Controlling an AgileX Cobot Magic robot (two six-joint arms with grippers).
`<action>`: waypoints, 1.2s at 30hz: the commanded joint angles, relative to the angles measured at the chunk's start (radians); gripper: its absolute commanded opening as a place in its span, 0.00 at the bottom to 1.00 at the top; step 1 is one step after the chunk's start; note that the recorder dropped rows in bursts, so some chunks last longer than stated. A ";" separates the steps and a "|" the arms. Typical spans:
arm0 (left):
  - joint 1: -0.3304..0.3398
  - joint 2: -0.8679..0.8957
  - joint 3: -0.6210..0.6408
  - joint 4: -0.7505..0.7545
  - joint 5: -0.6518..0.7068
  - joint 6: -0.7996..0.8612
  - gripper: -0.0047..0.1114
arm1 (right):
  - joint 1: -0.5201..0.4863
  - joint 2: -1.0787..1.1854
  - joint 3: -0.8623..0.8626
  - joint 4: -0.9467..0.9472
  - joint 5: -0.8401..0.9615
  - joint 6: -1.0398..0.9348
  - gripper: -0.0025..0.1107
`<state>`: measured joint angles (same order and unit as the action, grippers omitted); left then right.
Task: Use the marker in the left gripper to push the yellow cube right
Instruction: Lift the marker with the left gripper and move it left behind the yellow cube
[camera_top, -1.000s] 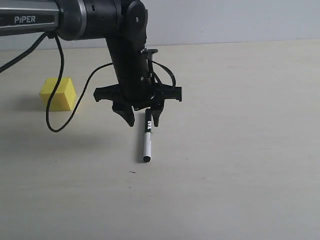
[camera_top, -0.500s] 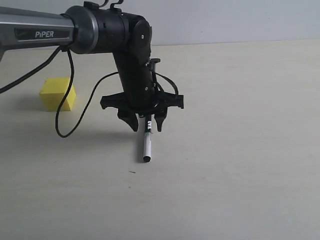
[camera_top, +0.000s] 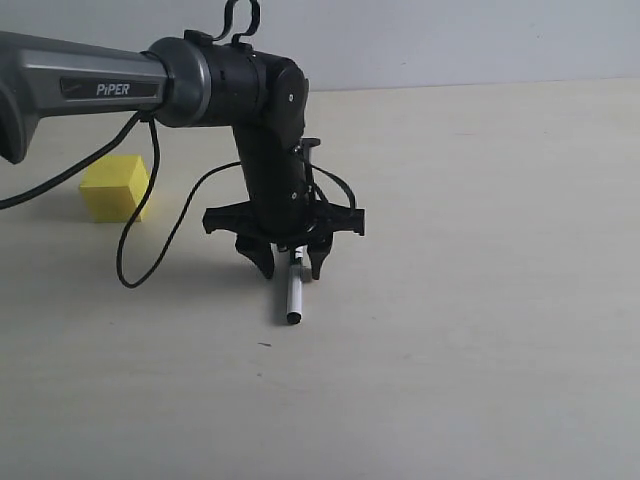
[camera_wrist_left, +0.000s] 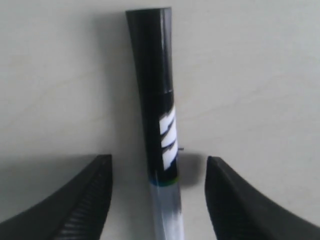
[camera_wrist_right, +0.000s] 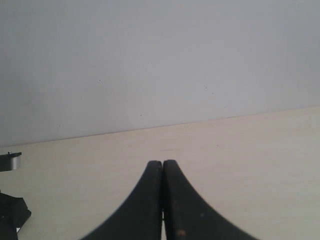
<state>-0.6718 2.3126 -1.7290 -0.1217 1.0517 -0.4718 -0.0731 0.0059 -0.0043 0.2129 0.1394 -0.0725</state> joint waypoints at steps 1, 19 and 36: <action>-0.005 0.000 -0.003 -0.002 -0.006 -0.003 0.51 | -0.003 -0.006 0.004 -0.001 -0.003 -0.004 0.02; 0.010 -0.190 -0.116 0.183 0.169 0.610 0.04 | -0.003 -0.006 0.004 -0.001 -0.003 -0.004 0.02; 0.753 -0.230 -0.011 0.287 0.050 1.797 0.04 | -0.003 -0.006 0.004 -0.003 -0.003 -0.004 0.02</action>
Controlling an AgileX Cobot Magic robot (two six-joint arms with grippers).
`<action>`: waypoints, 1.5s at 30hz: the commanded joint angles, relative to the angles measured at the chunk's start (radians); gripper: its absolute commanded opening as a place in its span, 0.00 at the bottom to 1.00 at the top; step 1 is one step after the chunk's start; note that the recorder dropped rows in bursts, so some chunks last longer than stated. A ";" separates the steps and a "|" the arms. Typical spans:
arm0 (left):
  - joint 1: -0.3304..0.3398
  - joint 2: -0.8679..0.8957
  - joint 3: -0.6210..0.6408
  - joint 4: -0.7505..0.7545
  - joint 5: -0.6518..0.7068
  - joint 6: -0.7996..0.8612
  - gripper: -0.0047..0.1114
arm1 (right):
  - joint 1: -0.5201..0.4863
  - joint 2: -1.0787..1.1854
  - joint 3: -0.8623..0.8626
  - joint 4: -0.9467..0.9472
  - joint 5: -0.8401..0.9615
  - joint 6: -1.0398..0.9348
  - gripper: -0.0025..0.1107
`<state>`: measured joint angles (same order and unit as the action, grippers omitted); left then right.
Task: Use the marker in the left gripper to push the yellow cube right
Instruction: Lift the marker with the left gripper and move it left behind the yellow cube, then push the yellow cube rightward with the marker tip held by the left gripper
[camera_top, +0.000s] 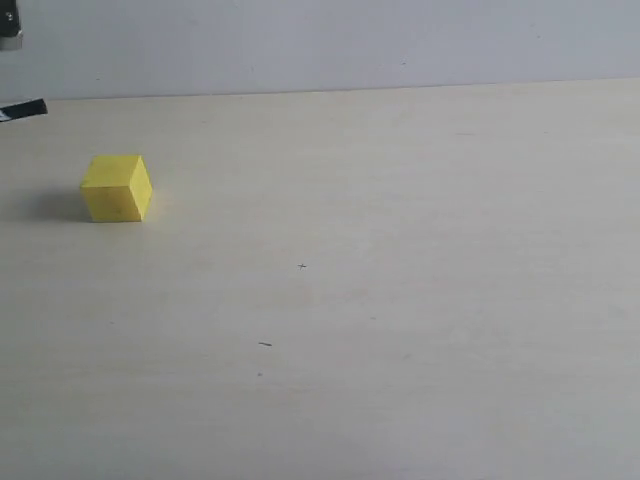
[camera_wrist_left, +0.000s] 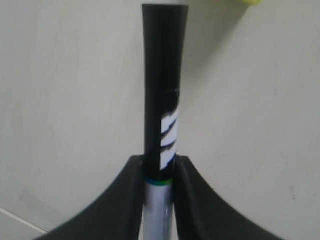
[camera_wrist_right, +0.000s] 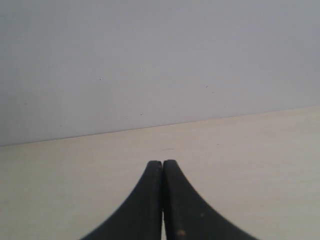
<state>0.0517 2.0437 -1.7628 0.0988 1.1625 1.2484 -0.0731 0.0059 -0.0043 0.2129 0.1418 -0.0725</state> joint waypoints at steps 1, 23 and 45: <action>0.034 0.067 0.023 0.089 -0.075 0.086 0.04 | -0.003 -0.006 0.004 -0.003 -0.005 -0.004 0.02; 0.078 0.209 0.018 -0.121 -0.168 0.480 0.04 | -0.003 -0.006 0.004 -0.003 -0.005 -0.004 0.02; -0.050 0.266 -0.020 -0.185 -0.163 0.484 0.04 | -0.003 -0.006 0.004 -0.003 0.038 -0.004 0.02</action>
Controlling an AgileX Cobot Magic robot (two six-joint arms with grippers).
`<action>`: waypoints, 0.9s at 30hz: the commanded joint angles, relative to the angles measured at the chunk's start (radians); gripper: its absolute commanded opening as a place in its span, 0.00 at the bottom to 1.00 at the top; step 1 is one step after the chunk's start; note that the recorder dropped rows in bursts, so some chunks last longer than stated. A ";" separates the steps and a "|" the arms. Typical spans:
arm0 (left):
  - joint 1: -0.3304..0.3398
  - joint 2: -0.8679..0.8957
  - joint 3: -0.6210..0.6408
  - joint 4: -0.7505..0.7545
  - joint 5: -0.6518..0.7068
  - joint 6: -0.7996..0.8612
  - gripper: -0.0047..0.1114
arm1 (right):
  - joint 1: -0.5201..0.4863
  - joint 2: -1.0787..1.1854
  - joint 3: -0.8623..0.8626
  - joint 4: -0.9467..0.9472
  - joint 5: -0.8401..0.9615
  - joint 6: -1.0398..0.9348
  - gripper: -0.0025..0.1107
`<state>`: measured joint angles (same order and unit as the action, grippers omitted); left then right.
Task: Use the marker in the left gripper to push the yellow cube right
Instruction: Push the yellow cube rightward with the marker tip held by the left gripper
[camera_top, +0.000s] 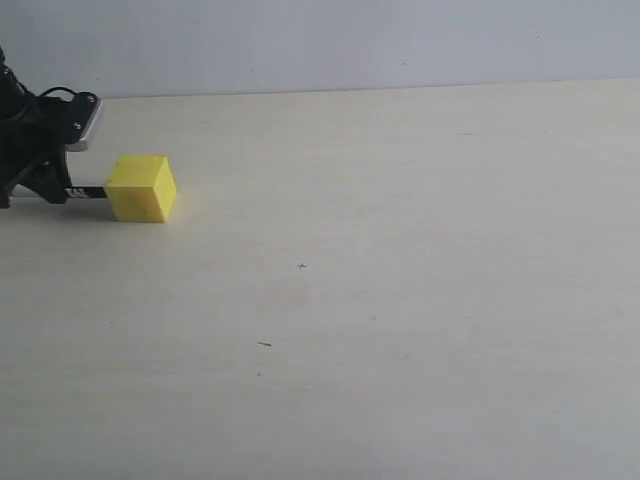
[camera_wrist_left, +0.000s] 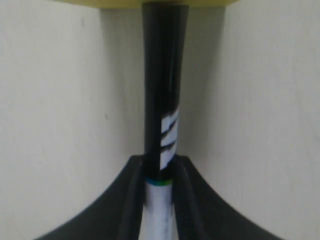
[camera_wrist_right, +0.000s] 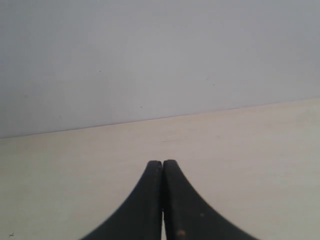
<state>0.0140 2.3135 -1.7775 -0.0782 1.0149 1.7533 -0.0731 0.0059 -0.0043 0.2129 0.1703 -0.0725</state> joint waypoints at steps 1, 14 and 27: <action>0.000 -0.004 -0.005 -0.001 -0.017 -0.037 0.04 | -0.003 -0.006 0.004 -0.003 0.009 -0.004 0.02; 0.062 -0.004 -0.005 0.014 -0.031 -0.071 0.04 | -0.003 -0.006 0.004 -0.003 0.011 -0.004 0.02; -0.140 -0.004 -0.005 0.025 -0.044 -0.044 0.04 | -0.003 -0.006 0.004 -0.003 0.011 -0.004 0.02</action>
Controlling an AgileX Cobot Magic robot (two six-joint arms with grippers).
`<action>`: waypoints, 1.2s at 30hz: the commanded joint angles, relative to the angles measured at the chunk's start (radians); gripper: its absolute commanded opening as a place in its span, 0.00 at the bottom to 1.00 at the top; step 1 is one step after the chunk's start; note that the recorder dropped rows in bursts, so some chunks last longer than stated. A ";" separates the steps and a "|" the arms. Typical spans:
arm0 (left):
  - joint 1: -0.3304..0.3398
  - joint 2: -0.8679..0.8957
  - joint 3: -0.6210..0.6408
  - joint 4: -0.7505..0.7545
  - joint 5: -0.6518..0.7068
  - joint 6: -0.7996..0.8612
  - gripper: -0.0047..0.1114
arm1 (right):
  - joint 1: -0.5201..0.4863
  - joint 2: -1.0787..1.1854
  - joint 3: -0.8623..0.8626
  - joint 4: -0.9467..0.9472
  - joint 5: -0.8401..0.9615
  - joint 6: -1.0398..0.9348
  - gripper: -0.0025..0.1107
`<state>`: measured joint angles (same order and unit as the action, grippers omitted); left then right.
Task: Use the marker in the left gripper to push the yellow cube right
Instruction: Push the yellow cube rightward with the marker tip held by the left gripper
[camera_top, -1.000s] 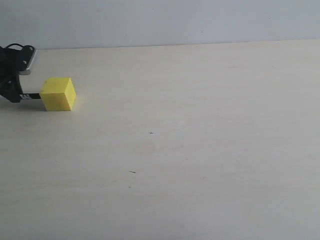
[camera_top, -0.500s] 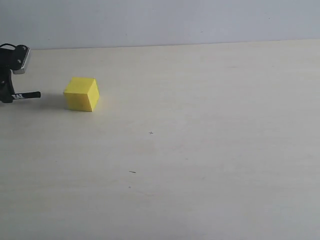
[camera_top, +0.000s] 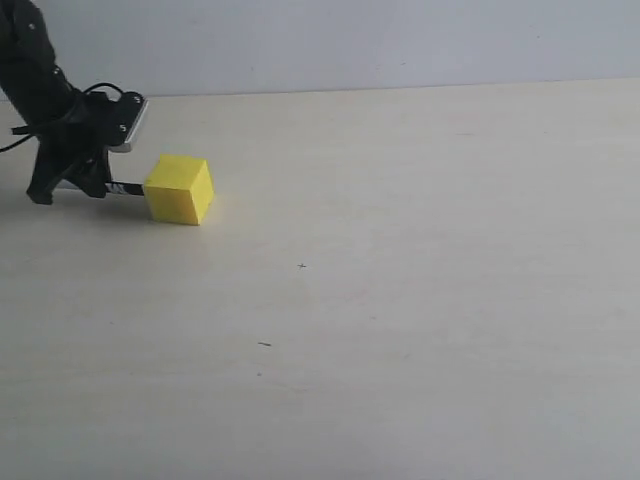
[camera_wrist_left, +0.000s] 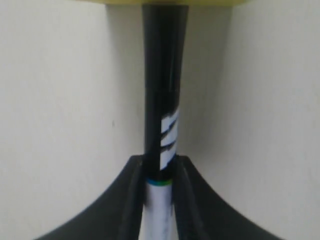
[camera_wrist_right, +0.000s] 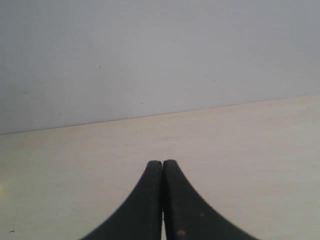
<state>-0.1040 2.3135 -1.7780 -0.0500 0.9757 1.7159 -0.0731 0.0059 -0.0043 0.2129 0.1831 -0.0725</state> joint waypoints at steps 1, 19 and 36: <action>-0.012 -0.004 -0.005 0.002 -0.009 -0.023 0.04 | -0.003 -0.006 0.004 -0.003 -0.002 -0.004 0.02; -0.047 -0.004 -0.005 0.087 0.028 -0.097 0.04 | -0.003 -0.006 0.004 -0.003 0.002 -0.004 0.02; -0.094 0.000 -0.005 0.087 0.199 -0.351 0.04 | -0.003 -0.006 0.004 -0.003 0.002 -0.004 0.02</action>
<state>-0.1990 2.3135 -1.7780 0.0416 1.1436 1.4332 -0.0731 0.0059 -0.0043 0.2129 0.1863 -0.0725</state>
